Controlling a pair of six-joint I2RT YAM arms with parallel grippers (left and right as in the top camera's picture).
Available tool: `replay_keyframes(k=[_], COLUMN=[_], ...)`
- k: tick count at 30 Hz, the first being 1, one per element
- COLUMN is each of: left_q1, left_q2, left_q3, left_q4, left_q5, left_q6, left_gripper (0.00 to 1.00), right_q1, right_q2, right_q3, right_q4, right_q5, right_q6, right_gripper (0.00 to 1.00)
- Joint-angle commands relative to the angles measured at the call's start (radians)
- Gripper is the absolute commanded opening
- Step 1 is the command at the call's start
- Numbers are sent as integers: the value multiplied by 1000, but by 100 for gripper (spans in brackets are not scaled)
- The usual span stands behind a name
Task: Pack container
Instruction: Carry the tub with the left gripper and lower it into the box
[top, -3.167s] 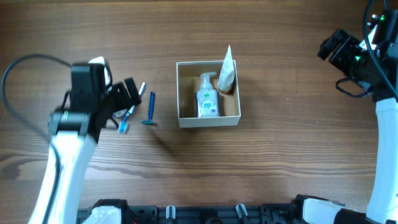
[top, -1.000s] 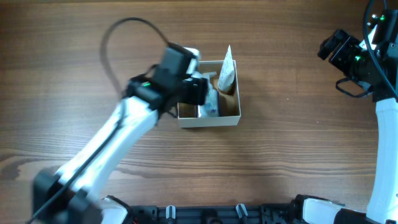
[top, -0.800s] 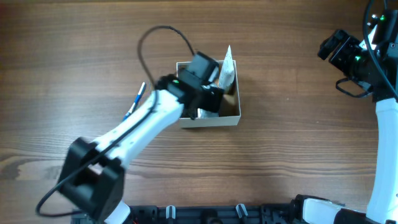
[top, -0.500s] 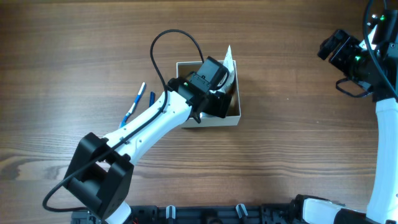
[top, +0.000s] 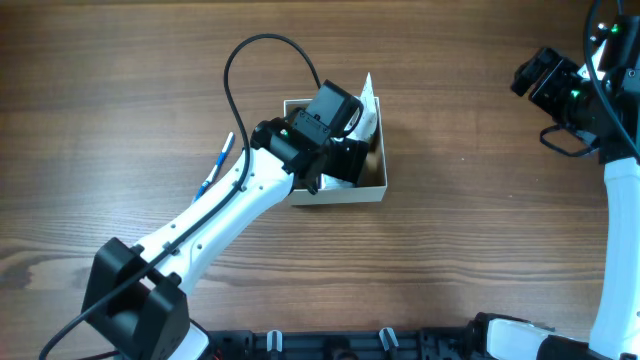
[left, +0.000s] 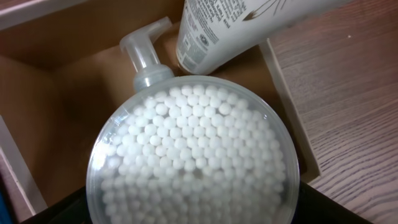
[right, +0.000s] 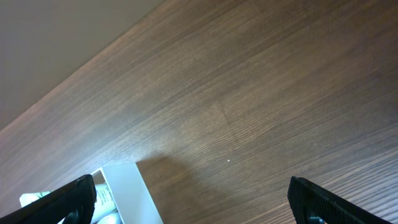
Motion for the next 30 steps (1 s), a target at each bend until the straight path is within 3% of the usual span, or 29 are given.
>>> replay_keyframes(k=[1,18,24,30], left_q1=[6,-71,-98,-90], left_q2=[-15,5,59,40], left_q3=[18,11,11,13], left_q4=[-5,48,53,46], left_q5=[-41,21,20,-29], left_q6=[-1,-2,-1,-1], left_gripper=[81,80,95,99], right_q1=[-2,-2,-2,-2], right_q2=[1,1,1,1], right_q3=[3,3,3,3], right_q4=[3,3,3,3], right_q5=[-17,-17,-17,-17], right_q6=[6,6,6,6], right_gripper=[100,100,100,100])
